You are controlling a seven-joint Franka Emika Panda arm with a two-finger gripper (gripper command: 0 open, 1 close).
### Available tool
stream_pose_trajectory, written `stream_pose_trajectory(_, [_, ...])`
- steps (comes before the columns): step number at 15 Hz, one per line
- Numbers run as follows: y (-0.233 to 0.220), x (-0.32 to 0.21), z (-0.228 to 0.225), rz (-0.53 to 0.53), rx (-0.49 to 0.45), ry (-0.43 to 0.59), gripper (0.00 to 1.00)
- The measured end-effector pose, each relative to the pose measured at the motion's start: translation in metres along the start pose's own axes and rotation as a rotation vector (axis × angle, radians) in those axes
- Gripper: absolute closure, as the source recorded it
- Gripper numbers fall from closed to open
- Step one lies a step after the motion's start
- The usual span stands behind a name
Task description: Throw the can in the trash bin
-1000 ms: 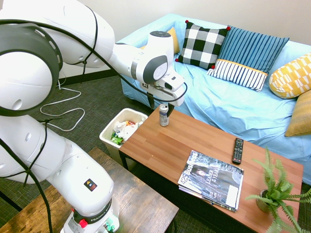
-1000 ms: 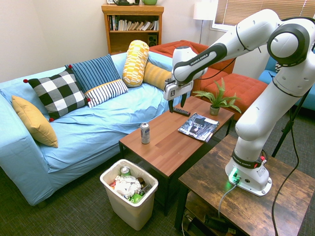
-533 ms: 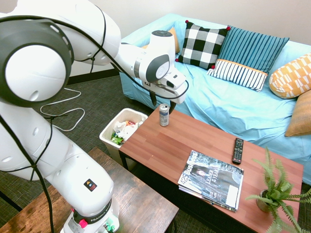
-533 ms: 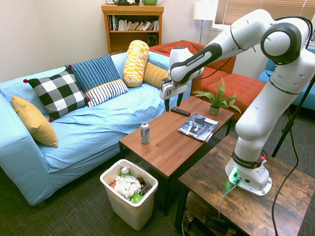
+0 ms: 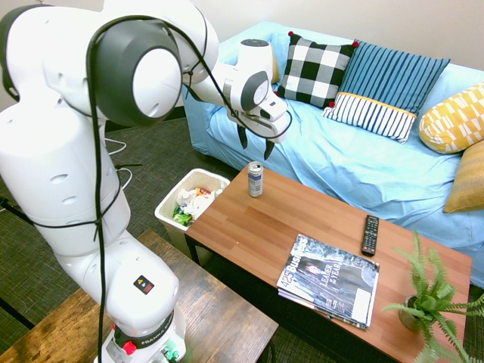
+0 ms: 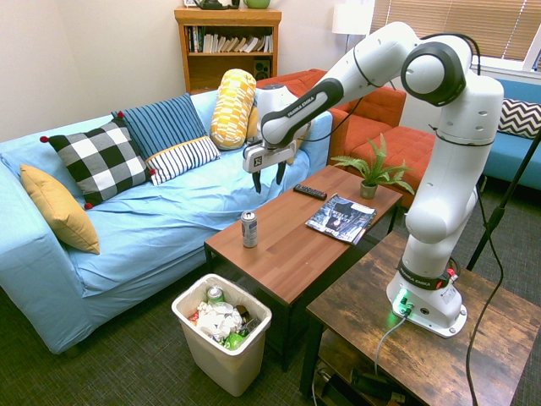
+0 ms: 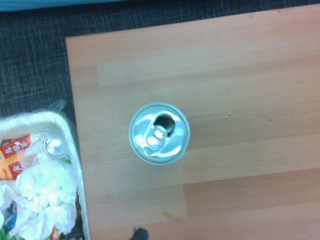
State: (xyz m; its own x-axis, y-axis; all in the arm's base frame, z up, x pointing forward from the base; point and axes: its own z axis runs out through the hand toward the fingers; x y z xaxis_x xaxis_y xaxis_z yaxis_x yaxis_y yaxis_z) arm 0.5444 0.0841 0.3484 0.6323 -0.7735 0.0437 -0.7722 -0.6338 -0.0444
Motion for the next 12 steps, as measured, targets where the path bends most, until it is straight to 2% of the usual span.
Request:
stream_pose_trajectory(7, [-0.046, 0.004, 0.058, 0.021, -0.042, -0.034, 0.00])
stream_pose_trajectory(12, [-0.054, -0.004, 0.087, 0.045, -0.078, -0.067, 0.00])
